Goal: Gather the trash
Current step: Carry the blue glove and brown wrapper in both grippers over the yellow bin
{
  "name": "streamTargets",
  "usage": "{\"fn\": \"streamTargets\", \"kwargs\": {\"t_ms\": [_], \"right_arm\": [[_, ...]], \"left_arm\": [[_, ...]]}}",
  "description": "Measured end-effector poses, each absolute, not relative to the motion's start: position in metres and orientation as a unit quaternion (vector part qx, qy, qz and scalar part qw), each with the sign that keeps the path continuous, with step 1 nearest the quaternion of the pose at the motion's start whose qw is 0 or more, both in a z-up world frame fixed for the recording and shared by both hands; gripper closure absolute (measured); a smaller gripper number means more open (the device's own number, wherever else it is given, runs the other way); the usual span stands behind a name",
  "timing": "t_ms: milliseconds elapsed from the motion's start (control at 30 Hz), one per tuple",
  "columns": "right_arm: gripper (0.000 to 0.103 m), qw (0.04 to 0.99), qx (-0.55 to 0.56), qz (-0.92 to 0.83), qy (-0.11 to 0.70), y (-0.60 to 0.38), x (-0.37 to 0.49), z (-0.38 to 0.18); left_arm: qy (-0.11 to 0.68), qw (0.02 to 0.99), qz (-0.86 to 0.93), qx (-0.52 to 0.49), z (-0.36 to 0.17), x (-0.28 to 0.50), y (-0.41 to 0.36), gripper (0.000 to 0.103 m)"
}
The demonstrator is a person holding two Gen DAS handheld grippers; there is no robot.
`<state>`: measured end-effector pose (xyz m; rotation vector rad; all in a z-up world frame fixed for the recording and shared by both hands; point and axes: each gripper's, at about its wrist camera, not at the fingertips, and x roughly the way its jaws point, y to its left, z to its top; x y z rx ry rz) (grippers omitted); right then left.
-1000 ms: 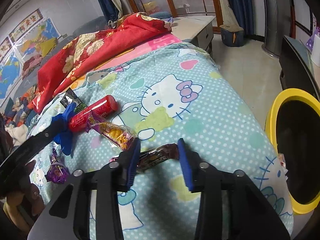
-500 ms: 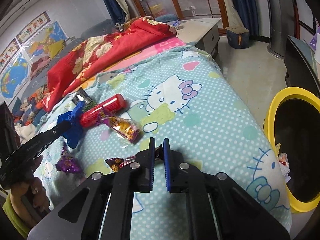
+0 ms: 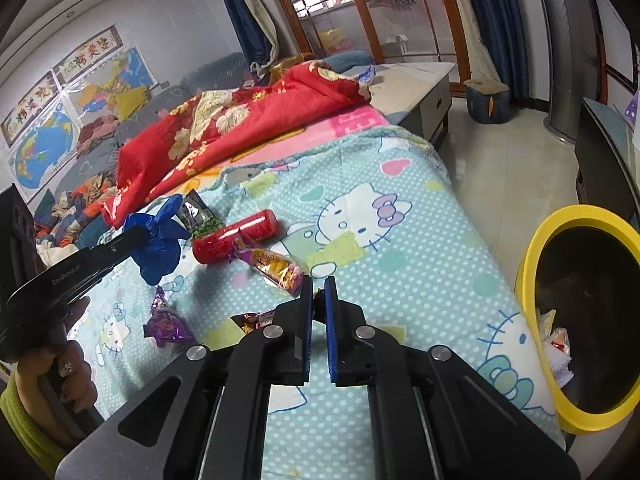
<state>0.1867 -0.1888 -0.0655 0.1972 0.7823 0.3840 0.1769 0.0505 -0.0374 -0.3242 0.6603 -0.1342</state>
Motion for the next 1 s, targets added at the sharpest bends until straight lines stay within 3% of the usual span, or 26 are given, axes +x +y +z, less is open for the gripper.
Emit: {"fn": "streamTargets", "kwargs": {"t_ms": [1000], "right_arm": [[0.102,0.923,0.129,0.135,0.336,-0.254,0.184,-0.04]], "left_arm": [[0.313,0.928,-0.153,-0.128,-0.017,0.171,-0.015,0.102]]}}
